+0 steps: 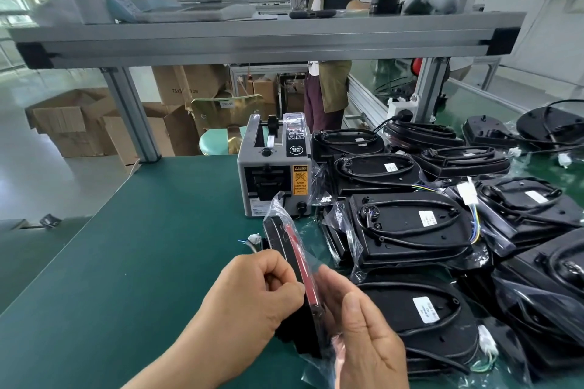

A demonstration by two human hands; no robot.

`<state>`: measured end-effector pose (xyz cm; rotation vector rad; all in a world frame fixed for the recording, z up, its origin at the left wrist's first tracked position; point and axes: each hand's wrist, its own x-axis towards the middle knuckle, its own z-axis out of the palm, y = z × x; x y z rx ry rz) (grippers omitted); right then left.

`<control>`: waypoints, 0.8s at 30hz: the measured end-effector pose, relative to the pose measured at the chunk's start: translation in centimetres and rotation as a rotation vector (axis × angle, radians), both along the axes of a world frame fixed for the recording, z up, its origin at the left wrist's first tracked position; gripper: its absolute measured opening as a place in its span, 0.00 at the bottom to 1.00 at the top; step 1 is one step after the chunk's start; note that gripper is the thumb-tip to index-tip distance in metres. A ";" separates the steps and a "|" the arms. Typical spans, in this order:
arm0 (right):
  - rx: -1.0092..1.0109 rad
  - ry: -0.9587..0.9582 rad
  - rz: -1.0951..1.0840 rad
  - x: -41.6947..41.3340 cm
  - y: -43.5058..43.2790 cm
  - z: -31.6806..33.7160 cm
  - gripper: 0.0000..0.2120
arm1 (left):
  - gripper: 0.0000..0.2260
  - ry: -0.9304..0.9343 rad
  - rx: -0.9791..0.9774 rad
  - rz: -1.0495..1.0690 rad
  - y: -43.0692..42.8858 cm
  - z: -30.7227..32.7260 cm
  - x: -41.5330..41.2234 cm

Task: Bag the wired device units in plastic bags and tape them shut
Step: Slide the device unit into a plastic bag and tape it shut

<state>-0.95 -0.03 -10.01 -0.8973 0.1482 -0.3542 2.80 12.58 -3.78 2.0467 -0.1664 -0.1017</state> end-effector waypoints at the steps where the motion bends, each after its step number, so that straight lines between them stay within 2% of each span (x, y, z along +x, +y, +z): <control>1: -0.011 0.002 -0.002 0.0 0.0 0.0 0.17 | 0.07 -0.007 -0.001 0.004 0.0 -0.1 -0.1; 6: -0.028 0.013 -0.018 0.1 0.2 -0.3 0.16 | 0.07 -0.043 -0.004 0.056 -0.3 -0.8 -0.7; 12: -0.031 -0.020 -0.003 -0.1 0.0 -0.2 0.16 | 0.08 -0.014 -0.125 0.213 -0.9 -2.0 -1.1; 16: -0.134 -0.024 -0.005 -0.1 0.1 -0.9 0.16 | 0.04 0.008 -0.142 0.248 -1.2 -2.0 -0.8; 19: -0.230 -0.030 -0.021 -0.2 0.2 -1.2 0.16 | 0.08 0.016 -0.172 0.236 -1.3 -2.0 -0.5; 24: -0.195 -0.041 0.015 -1.0 -0.3 0.0 0.14 | 0.13 0.036 -0.184 0.131 -0.9 -1.9 -0.5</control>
